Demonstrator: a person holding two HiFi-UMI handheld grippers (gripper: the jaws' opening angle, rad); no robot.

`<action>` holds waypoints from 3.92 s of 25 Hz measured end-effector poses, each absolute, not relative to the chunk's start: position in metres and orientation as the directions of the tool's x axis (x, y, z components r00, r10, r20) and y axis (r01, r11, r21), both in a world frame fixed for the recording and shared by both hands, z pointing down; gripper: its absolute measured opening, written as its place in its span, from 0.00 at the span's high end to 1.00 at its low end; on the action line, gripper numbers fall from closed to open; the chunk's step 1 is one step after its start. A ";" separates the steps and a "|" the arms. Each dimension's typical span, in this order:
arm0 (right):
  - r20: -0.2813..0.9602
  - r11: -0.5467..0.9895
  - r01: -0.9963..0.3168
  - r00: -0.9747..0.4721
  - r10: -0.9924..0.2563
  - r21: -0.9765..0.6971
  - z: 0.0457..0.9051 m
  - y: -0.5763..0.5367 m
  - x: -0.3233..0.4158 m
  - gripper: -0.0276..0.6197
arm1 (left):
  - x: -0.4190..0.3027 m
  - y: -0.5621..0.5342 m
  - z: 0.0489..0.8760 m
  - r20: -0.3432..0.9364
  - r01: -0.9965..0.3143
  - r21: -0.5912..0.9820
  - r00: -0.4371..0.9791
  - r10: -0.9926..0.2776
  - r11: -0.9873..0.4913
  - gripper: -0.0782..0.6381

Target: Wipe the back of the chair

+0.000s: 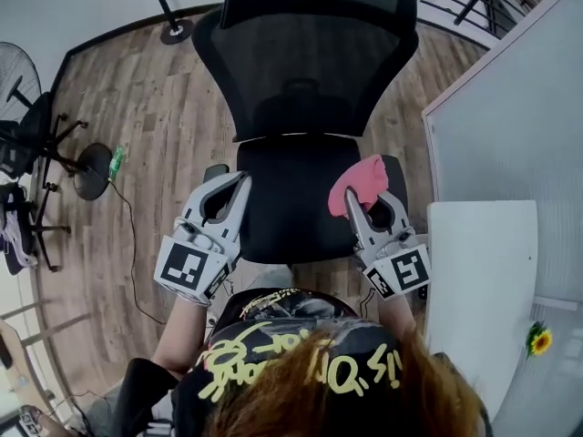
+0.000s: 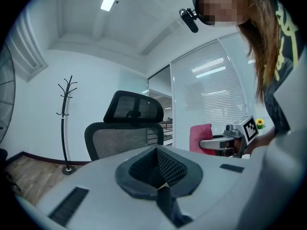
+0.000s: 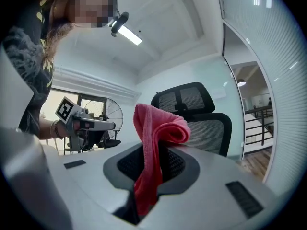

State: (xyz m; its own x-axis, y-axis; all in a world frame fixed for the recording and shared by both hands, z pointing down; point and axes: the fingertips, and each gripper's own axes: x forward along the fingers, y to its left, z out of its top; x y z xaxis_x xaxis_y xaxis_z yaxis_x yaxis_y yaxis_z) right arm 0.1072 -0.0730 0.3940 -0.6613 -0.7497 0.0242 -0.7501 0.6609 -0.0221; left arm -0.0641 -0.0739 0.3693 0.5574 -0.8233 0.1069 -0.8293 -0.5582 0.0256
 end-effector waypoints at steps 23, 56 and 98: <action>-0.111 0.477 -0.861 -0.499 -0.860 0.176 0.295 -0.198 0.129 0.86 | -0.097 -0.150 0.370 0.053 -0.808 0.034 0.589 -0.806 -0.588 0.90; -0.076 0.342 -0.935 -0.350 -0.934 0.098 0.207 -0.338 0.133 0.86 | -0.102 -0.140 0.369 0.040 -0.817 -0.004 0.577 -0.816 -0.577 0.90; -0.128 0.423 -0.881 -0.454 -0.882 0.209 0.205 -0.349 0.027 0.86 | -0.127 -0.154 0.368 0.084 -0.864 -0.042 0.498 -0.863 -0.502 0.90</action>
